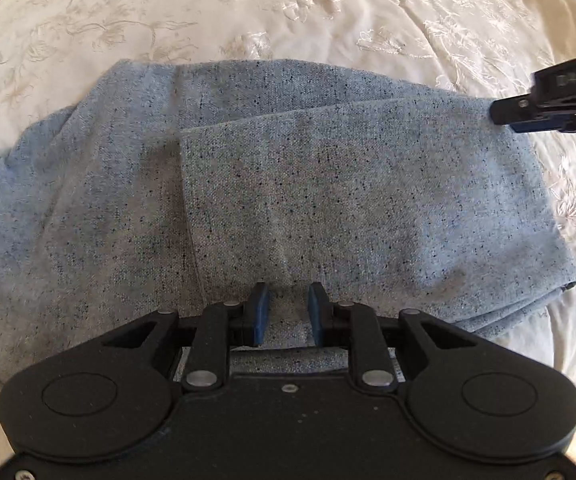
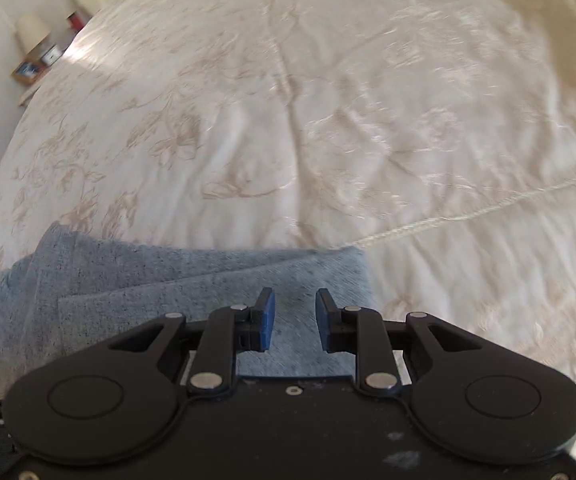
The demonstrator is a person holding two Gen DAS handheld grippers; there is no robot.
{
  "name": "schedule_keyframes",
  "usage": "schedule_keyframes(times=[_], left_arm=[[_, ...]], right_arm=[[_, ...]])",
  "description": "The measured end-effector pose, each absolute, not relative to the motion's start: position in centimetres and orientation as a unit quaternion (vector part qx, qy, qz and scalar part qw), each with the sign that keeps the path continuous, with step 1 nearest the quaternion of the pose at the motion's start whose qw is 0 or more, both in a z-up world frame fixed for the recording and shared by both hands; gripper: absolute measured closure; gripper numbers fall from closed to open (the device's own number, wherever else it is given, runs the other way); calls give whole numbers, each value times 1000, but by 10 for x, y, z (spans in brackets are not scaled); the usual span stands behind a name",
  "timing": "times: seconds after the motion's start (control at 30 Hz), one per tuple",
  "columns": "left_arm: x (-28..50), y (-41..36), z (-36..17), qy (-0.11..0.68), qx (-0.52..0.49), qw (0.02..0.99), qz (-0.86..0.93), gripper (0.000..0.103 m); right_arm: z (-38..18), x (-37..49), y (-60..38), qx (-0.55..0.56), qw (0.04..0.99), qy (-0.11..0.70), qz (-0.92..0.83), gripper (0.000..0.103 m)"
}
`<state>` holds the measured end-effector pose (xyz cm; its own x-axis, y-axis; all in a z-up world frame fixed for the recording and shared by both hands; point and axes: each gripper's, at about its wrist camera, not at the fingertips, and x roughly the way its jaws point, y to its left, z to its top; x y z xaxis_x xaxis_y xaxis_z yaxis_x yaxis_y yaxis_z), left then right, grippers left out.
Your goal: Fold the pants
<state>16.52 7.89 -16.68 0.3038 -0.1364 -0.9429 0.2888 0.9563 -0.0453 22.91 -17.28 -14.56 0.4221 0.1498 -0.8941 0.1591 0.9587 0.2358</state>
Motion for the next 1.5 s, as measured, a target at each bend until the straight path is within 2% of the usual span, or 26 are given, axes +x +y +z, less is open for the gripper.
schedule_keyframes(times=[0.07, 0.13, 0.23, 0.4, 0.57, 0.77, 0.87, 1.0, 1.13, 1.23, 1.3, 1.5], left_arm=[[161, 83, -160, 574, 51, 809, -118, 73], [155, 94, -148, 568, 30, 816, -100, 71], [142, 118, -129, 552, -2, 833, -51, 68], [128, 179, -110, 546, -61, 834, 41, 68], [134, 257, -102, 544, -99, 826, 109, 68], [155, 347, -105, 536, -142, 822, 131, 62], [173, 377, -109, 540, -143, 821, 117, 62], [198, 407, -128, 556, -128, 818, 77, 50], [221, 422, -158, 592, -125, 796, 24, 49], [229, 427, -179, 605, -115, 787, -34, 35], [231, 428, -190, 604, -105, 788, -55, 17], [233, 437, -205, 600, -134, 781, -111, 2]], right_arm=[[-161, 242, -175, 129, 818, 560, -10, 82], [-180, 254, -182, 112, 802, 587, -17, 90], [-186, 258, -191, 125, 796, 592, 2, 90], [-183, 255, -187, 82, 803, 589, 32, 89], [-159, 238, -177, 55, 819, 570, 36, 81], [-113, 205, -163, 78, 846, 527, 19, 80], [-95, 191, -148, 94, 850, 519, -2, 80], [-80, 174, -114, 112, 850, 515, -14, 80], [-67, 159, -74, 109, 853, 510, -20, 80], [-58, 153, -50, 108, 854, 508, -27, 80], [-53, 148, -36, 108, 855, 506, -29, 80], [-44, 134, 0, 85, 853, 514, -23, 80]])
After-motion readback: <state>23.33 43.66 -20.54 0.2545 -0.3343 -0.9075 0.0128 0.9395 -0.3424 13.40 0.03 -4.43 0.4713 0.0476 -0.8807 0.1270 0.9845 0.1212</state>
